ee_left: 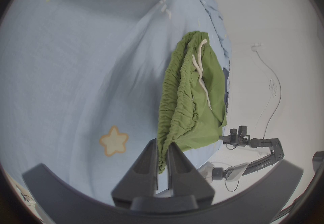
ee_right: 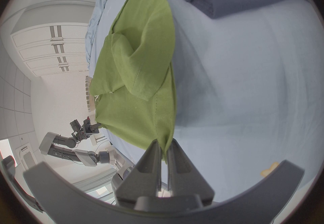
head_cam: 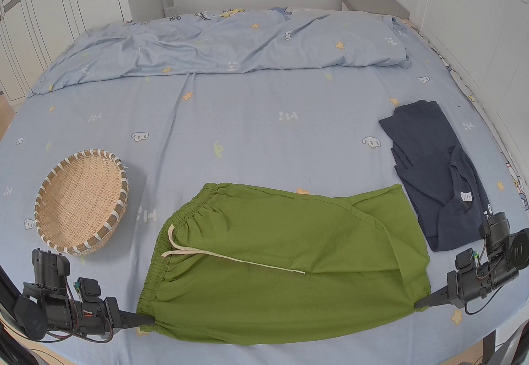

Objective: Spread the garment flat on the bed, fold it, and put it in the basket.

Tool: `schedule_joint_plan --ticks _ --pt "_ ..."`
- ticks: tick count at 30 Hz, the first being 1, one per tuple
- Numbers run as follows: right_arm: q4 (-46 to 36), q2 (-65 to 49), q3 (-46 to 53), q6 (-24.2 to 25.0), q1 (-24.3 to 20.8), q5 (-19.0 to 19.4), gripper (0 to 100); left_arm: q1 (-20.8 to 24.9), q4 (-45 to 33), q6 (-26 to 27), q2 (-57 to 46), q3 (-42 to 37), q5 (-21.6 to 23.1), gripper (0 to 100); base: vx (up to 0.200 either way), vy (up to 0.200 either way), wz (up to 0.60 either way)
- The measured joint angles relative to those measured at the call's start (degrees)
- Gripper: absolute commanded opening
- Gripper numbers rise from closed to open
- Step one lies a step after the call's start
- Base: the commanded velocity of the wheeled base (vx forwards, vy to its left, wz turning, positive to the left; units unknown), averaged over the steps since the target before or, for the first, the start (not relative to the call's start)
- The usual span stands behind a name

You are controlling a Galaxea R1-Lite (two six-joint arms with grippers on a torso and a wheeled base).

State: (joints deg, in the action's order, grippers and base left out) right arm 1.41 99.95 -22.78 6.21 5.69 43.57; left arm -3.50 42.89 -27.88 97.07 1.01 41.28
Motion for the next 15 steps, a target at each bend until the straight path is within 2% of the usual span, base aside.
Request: schedule_joint_plan --ticks 6,15 --pt "1.0 -1.5 3.4 -0.1 -2.9 -3.7 0 -0.8 -4.9 5.2 -0.5 0.1 0.0 0 0.000 0.000 0.00" --pt "2.7 -1.2 5.8 -0.4 -3.5 -4.3 0 -0.9 -5.8 5.8 -0.1 0.7 0.1 0 0.000 0.000 0.00"
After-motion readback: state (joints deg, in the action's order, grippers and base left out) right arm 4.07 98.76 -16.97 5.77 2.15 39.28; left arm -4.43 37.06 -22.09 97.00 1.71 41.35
